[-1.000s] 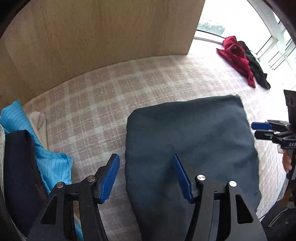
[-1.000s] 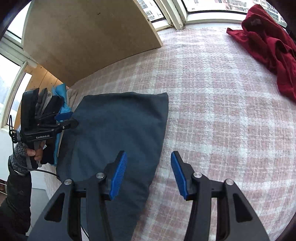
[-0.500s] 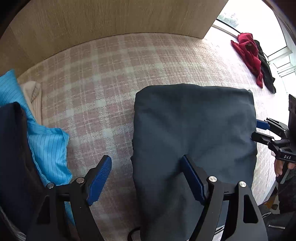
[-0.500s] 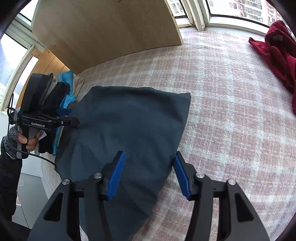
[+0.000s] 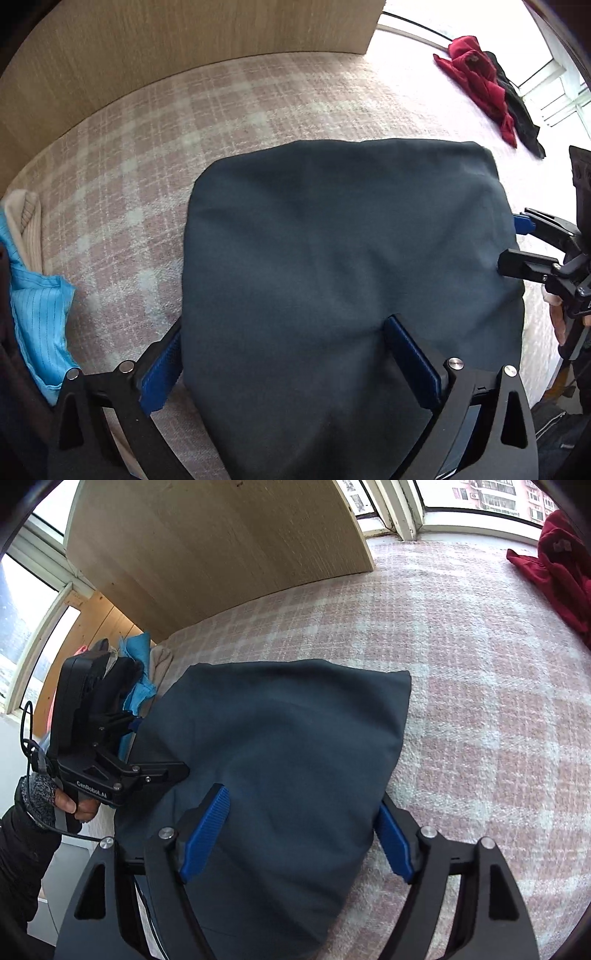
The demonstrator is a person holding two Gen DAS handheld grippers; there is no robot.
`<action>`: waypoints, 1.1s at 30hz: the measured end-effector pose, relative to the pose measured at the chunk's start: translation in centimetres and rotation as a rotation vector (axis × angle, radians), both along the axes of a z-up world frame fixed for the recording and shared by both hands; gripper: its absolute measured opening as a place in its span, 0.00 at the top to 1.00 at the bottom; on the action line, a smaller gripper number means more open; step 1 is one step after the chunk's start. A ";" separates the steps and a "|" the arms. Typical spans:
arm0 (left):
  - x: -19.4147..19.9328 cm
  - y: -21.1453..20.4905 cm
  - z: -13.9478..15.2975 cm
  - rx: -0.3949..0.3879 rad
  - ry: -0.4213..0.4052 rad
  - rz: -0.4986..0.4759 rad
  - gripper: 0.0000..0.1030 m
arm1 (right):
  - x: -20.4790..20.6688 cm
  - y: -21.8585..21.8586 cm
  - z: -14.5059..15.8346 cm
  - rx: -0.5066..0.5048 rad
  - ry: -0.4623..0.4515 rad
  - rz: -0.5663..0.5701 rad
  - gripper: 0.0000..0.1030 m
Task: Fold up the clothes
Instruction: 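Grasp the end of the folded pants with both grippers and lift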
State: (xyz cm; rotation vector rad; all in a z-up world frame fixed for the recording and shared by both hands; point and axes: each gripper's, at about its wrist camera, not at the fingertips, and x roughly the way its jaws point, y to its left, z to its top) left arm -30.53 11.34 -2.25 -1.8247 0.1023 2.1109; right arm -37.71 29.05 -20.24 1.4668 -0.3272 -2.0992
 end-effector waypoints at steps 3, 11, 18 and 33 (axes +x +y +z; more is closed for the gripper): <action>0.4 -0.1 0.2 0.008 0.014 0.001 0.06 | 0.3 -0.3 0.0 -0.011 0.027 0.015 0.24; 1.4 -1.3 0.9 0.061 0.029 0.020 0.45 | 0.2 0.0 -0.5 -0.045 0.028 0.045 0.73; 1.9 -2.2 1.2 0.129 0.019 0.052 0.31 | -0.3 0.5 -0.5 -0.067 -0.056 0.063 0.53; 5.7 -1.0 5.3 0.143 0.182 0.020 0.53 | 2.0 -1.0 3.0 -0.062 0.100 0.098 0.87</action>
